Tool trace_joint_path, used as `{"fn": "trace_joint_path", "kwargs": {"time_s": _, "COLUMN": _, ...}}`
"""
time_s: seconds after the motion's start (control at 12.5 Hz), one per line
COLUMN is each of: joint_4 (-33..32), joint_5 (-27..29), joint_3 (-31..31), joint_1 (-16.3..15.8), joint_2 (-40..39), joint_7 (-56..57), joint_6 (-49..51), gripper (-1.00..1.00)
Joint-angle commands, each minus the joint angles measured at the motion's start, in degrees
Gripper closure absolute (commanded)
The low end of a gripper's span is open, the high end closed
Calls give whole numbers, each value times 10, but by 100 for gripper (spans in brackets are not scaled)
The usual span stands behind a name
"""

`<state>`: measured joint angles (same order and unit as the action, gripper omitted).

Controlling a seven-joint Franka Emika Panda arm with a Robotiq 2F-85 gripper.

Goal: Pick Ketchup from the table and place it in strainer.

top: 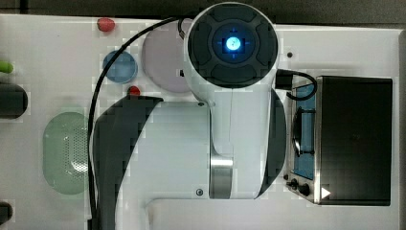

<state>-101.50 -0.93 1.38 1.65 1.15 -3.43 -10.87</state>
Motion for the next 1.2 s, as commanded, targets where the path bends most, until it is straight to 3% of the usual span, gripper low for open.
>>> {"fn": "trace_joint_path", "kwargs": {"time_s": 0.08, "joint_4": -74, "joint_5": 24, "joint_3": 33, "joint_1": 58, "joint_2": 124, "joint_7": 41, "joint_6": 76, "gripper": -59}}
{"fn": "trace_joint_path", "kwargs": {"time_s": 0.24, "joint_4": -84, "joint_5": 25, "joint_3": 34, "joint_1": 58, "joint_2": 123, "joint_7": 41, "joint_6": 75, "gripper": -100}}
{"fn": "trace_joint_path", "kwargs": {"time_s": 0.56, "joint_4": -122, "joint_5": 25, "joint_3": 49, "joint_1": 55, "joint_2": 93, "joint_7": 126, "joint_6": 37, "gripper": -100}}
{"fn": "trace_joint_path", "kwargs": {"time_s": 1.2, "joint_4": -232, "joint_5": 21, "joint_3": 90, "joint_1": 53, "joint_2": -7, "joint_7": 556, "joint_6": -191, "gripper": -100}}
